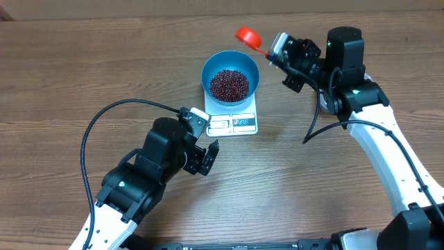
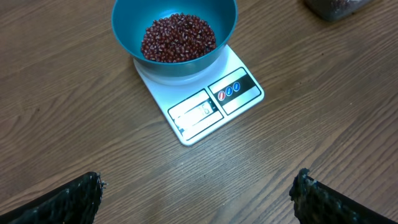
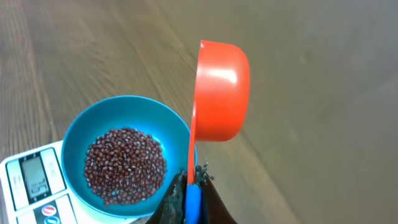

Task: Scoop item into bowl and weigh 150g on scale
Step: 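Carry the empty scoop back over the bean tub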

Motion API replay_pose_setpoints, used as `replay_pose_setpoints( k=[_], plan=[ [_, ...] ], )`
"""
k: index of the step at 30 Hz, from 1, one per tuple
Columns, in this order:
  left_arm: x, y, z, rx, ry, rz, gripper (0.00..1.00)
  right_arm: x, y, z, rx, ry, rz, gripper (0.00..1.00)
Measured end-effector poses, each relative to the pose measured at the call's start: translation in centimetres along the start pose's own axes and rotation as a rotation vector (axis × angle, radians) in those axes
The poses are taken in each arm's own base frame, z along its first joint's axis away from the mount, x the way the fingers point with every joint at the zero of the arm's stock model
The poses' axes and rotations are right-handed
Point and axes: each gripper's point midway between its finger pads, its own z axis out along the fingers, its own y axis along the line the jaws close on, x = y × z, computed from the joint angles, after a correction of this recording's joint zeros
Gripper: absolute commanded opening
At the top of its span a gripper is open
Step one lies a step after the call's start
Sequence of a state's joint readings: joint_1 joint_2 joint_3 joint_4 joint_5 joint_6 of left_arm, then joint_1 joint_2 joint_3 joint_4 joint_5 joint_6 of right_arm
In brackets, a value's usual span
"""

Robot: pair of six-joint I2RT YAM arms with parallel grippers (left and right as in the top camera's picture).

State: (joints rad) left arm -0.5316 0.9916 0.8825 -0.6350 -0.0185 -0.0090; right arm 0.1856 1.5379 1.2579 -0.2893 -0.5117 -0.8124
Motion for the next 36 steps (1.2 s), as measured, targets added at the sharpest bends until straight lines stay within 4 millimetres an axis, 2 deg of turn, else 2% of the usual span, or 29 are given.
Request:
replay_pose_setpoints(
  k=[4, 10, 17, 22, 27, 31, 36],
  plan=[
    [0.0, 0.0, 0.0, 0.0, 0.0, 0.0, 1.0, 1.9, -1.5, -0.9, 0.108, 0.116, 0.144, 0.04],
    [0.0, 0.0, 0.0, 0.0, 0.0, 0.0, 1.0, 5.1, -3.1, -4.0, 0.291, 0.308, 0.296, 0.04],
    [0.0, 0.0, 0.0, 0.0, 0.0, 0.0, 1.0, 10.2, -1.5, -7.0, 0.352, 0.549, 0.471, 0.04],
    [0.0, 0.0, 0.0, 0.0, 0.0, 0.0, 0.99, 14.4, -1.1, -10.3, 0.403, 0.696, 0.64, 0.04],
    [0.0, 0.0, 0.0, 0.0, 0.0, 0.0, 0.99, 17.7, -2.0, -13.7, 0.483, 0.763, 0.8, 0.04],
    [0.0, 0.0, 0.0, 0.0, 0.0, 0.0, 0.99, 19.2, -2.9, -15.5, 0.509, 0.735, 0.914, 0.04],
    [0.0, 0.0, 0.0, 0.0, 0.0, 0.0, 1.0, 20.3, -2.6, -14.7, 0.45, 0.704, 0.995, 0.04]
  ],
)
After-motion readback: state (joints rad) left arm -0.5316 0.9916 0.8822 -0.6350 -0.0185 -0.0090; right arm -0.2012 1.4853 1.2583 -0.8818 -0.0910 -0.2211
